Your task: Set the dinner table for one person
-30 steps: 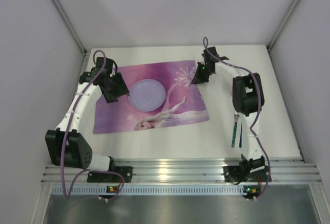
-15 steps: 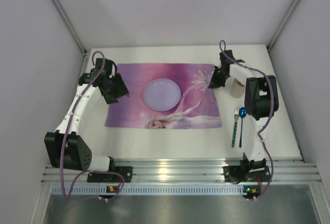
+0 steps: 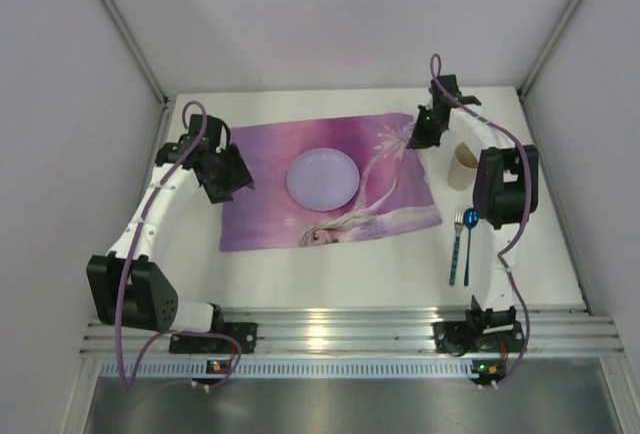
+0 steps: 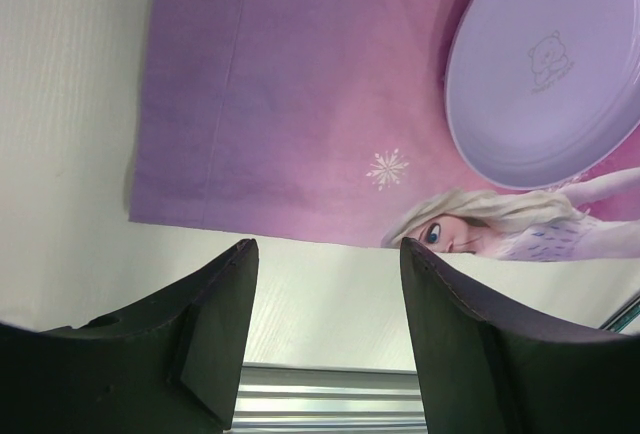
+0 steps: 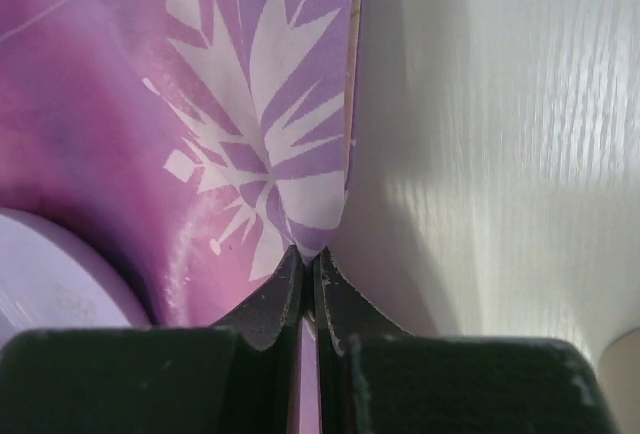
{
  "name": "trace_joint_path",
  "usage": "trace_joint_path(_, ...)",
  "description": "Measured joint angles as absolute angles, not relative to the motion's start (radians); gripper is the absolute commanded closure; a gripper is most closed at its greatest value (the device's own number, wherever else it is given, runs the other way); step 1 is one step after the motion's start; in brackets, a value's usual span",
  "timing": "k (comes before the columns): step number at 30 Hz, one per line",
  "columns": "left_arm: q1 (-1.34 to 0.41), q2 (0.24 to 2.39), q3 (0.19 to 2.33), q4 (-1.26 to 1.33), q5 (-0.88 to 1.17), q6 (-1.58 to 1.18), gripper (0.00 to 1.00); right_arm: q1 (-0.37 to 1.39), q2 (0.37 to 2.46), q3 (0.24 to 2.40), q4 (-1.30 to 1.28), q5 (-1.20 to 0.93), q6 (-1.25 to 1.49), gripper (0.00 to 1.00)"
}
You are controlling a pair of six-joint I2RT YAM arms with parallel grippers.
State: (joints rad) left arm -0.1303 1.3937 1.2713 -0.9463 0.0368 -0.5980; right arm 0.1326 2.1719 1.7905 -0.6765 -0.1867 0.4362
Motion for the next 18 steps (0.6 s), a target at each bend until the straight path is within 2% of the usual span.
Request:
trace_joint_path(3,-0.132,1.393,1.271,-0.947,0.036,-0.597,0.36,0.133,2.188,1.851,-0.678,-0.187,0.429,0.98)
trace_joint_path(6,-0.132,1.394,1.271,-0.947,0.036,-0.596,0.36,0.133,2.187,1.849,-0.69,-0.185,0.426,1.0)
trace_joint_path(14,-0.132,1.387,1.234,-0.935,0.047,-0.598,0.36,0.134,2.123,1.654,-0.701,-0.173,0.426,1.0)
trace_joint_path(18,-0.132,1.388,1.224,-0.933,0.06,-0.598,0.36,0.134,2.108,1.629,-0.713,-0.162,0.419,1.0)
